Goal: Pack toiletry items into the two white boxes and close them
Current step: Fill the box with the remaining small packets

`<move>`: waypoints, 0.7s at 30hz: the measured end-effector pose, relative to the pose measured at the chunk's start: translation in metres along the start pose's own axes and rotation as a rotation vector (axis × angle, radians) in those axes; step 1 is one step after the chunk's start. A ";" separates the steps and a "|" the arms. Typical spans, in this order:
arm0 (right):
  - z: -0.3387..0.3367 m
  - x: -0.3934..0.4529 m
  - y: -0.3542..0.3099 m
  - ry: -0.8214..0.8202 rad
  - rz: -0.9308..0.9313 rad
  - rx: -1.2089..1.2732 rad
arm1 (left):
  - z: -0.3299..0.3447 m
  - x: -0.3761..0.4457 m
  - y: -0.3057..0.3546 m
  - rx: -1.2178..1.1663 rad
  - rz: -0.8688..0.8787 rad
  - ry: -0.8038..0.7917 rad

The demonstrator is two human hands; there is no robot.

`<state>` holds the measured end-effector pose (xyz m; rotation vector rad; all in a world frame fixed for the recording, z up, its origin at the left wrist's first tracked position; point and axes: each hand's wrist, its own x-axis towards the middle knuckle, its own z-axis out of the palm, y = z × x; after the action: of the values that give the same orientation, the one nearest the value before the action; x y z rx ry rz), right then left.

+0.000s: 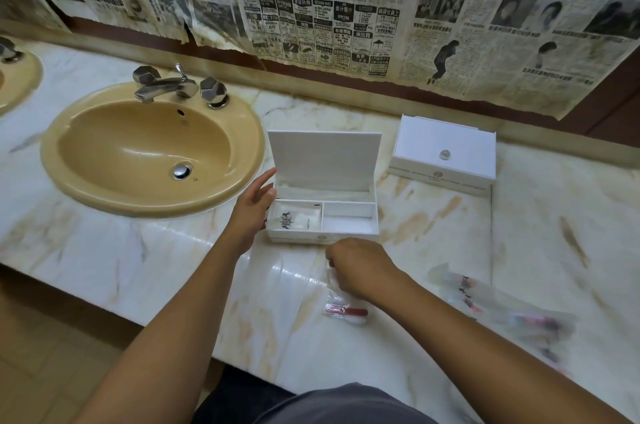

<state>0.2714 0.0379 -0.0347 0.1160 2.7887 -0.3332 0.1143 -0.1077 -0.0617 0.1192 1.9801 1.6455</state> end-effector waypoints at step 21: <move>-0.040 0.049 0.016 0.169 0.089 0.000 | -0.007 0.013 -0.014 -0.018 0.037 -0.025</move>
<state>0.2142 0.0655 -0.0177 0.2801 2.9379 -0.3153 0.1039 -0.1122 -0.0781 0.1701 1.9548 1.6773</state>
